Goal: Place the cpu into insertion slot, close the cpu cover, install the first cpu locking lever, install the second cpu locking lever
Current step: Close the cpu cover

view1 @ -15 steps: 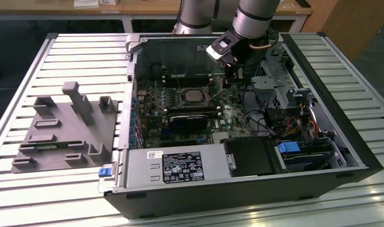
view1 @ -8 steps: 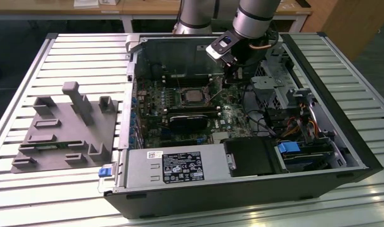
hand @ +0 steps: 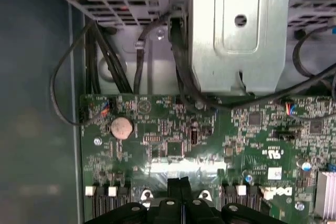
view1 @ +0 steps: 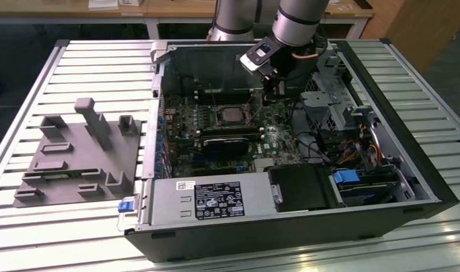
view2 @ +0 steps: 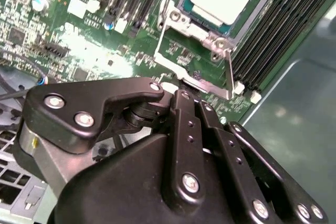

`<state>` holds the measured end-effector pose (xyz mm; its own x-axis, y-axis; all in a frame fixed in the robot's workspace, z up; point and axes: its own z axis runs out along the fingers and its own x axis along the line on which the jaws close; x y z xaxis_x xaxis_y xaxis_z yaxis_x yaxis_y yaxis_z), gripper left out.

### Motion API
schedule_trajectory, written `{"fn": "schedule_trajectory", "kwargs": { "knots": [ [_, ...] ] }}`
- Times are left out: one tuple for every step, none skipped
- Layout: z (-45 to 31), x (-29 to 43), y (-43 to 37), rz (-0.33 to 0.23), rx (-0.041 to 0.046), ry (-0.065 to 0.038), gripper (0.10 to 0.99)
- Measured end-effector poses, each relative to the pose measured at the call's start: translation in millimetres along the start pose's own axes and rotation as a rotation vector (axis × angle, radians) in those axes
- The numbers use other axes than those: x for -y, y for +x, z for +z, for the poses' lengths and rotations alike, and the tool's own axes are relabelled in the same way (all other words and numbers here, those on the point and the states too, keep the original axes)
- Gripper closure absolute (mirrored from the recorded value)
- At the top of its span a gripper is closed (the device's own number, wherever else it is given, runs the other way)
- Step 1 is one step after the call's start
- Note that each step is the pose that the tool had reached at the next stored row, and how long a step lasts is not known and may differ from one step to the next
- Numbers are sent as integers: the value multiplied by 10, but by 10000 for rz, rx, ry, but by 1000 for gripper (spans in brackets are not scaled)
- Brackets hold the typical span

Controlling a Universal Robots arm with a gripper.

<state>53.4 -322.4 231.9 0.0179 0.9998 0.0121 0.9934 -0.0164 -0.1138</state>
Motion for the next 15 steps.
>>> {"fn": "schedule_trajectory", "kwargs": {
  "knots": [
    [3,23,0,-1,0,-4,984],
    [5,46,0,-2,0,-8,984],
    [8,70,0,0,0,-12,984],
    [11,93,0,0,0,-16,984],
    [13,115,1,0,-1,-19,984],
    [16,137,1,-1,0,-22,984],
    [18,159,1,0,-1,-24,984],
    [21,181,1,-1,-1,-27,984],
    [24,203,1,0,-1,-30,984],
    [26,226,2,-1,-1,-33,984],
    [29,250,2,-1,-1,-36,984],
    [31,272,2,0,-1,-40,984],
    [33,290,2,0,0,-43,984],
    [35,306,2,-1,-1,-45,984],
    [37,319,2,-2,-1,-48,984]
  ]
}}
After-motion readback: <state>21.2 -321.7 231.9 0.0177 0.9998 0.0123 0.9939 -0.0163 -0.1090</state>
